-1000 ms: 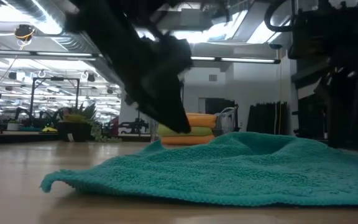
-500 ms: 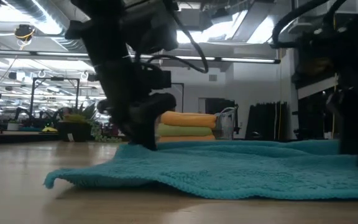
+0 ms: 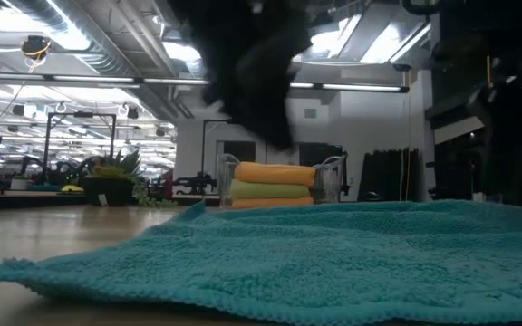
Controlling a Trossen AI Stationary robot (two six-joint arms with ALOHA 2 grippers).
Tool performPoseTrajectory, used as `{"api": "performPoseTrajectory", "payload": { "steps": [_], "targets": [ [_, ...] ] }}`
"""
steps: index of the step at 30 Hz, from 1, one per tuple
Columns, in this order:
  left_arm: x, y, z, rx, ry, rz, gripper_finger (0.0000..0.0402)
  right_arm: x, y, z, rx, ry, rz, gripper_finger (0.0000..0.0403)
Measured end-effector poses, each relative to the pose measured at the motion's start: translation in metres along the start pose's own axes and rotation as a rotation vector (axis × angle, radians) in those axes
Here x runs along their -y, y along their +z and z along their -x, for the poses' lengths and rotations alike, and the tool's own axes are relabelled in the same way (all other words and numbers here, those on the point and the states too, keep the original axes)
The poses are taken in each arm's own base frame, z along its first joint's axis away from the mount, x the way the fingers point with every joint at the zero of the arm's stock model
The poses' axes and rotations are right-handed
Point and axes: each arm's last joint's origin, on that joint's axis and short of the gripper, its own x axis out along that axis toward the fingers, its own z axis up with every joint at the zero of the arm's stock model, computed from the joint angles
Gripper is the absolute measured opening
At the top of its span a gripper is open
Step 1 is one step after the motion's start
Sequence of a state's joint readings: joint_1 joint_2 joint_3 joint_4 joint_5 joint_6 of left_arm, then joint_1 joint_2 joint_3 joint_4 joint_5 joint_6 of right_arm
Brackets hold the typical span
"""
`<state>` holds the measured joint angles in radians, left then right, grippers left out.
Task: Fold microfiber towels
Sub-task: Fold the blue microfiber cloth
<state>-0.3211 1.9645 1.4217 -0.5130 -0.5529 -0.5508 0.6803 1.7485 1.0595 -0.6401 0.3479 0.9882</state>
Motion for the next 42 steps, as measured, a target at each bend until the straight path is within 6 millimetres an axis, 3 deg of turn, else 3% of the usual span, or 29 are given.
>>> {"api": "performPoseTrajectory", "payload": {
  "steps": [3, 5, 9, 15, 22, 30, 34, 38, 42],
  "targets": [
    [0.006, 0.010, 0.000, 0.084, -0.074, -0.057, 0.0130, 0.004, 0.000, -0.001, 0.075, -0.076, 0.011, 0.0269],
    [0.007, 0.016, -0.012, 0.116, -0.117, -0.056, 0.0130, 0.006, -0.002, -0.004, 0.105, -0.095, 0.000, 0.0269],
    [0.005, 0.015, -0.049, 0.122, -0.159, -0.050, 0.0130, 0.011, -0.008, -0.016, 0.136, -0.070, -0.086, 0.0269],
    [0.003, -0.002, -0.104, 0.098, -0.157, -0.039, 0.0130, 0.016, -0.024, -0.032, 0.122, 0.034, -0.115, 0.0269],
    [-0.011, -0.004, -0.117, 0.064, -0.026, 0.025, 0.0130, 0.015, -0.039, -0.032, 0.050, 0.092, -0.124, 0.0269],
    [-0.021, -0.008, -0.120, -0.016, -0.023, 0.106, 0.0130, 0.007, -0.047, -0.028, 0.090, 0.112, -0.119, 0.0269],
    [-0.014, -0.002, -0.099, 0.026, -0.031, 0.027, 0.0130, 0.001, -0.042, -0.018, 0.071, 0.084, -0.062, 0.0269],
    [-0.008, 0.011, -0.066, 0.084, -0.047, -0.011, 0.0130, -0.005, -0.027, 0.005, 0.112, 0.037, -0.025, 0.0269],
    [0.007, 0.006, -0.043, 0.084, -0.092, -0.049, 0.0130, 0.000, -0.017, 0.017, 0.207, -0.101, -0.008, 0.0269]
  ]
}}
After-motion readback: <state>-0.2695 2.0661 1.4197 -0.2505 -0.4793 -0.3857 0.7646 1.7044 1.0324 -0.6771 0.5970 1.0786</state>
